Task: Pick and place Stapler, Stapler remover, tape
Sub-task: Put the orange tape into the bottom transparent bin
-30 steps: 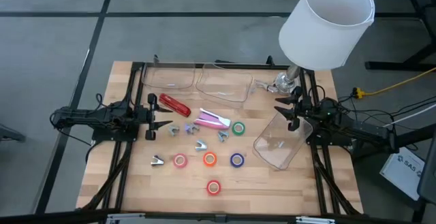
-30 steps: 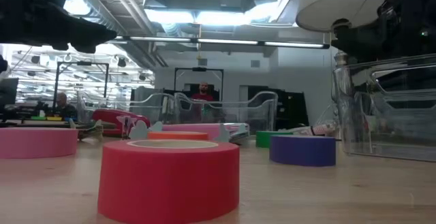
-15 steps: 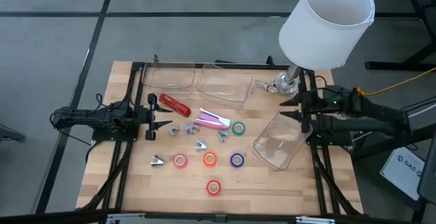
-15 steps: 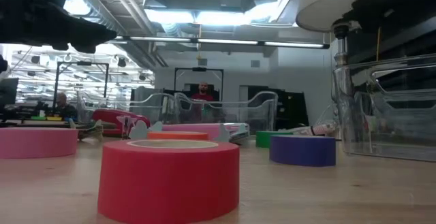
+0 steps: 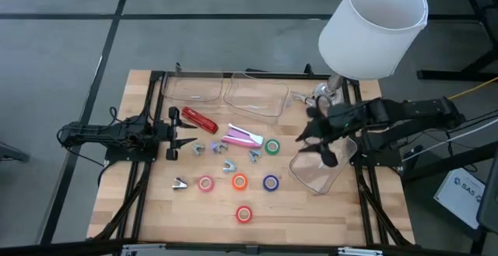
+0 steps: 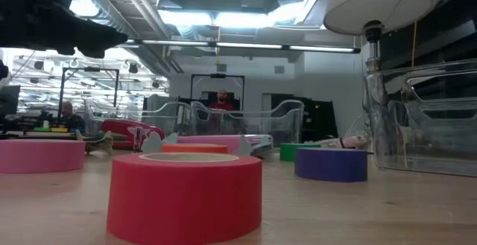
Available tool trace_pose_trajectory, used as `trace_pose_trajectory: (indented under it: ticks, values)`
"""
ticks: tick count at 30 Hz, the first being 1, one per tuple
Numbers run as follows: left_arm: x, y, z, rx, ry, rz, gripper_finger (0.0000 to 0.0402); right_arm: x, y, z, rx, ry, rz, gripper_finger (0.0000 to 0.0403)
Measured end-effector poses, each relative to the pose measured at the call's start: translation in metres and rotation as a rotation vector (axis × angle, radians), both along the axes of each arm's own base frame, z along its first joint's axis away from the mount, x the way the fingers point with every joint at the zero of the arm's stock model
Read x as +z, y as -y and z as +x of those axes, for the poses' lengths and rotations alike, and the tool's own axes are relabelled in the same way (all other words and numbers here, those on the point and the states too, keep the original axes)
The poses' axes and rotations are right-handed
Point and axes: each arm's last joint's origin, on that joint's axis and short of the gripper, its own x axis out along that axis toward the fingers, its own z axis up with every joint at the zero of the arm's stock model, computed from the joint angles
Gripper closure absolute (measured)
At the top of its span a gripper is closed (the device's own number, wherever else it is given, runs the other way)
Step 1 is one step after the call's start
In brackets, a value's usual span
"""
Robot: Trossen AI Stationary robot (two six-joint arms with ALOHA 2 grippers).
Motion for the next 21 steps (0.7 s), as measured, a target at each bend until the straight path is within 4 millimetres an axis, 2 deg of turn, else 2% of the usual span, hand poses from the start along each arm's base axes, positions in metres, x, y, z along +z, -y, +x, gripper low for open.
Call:
trace_pose_trajectory:
  ticks: [8,12,21]
  values:
    - [0.000,0.000,0.000,0.000,0.000,0.000,0.0219,-0.017,-0.042,0.013,0.165,-0.062,-0.018,0.0231]
    - [0.000,0.000,0.000,0.000,0.000,0.000,0.0219,-0.024,-0.061,0.023,0.221,-0.041,-0.013,0.0231]
    - [0.000,0.000,0.000,0.000,0.000,0.000,0.0219,-0.056,-0.099,0.063,0.283,0.003,0.002,0.0231]
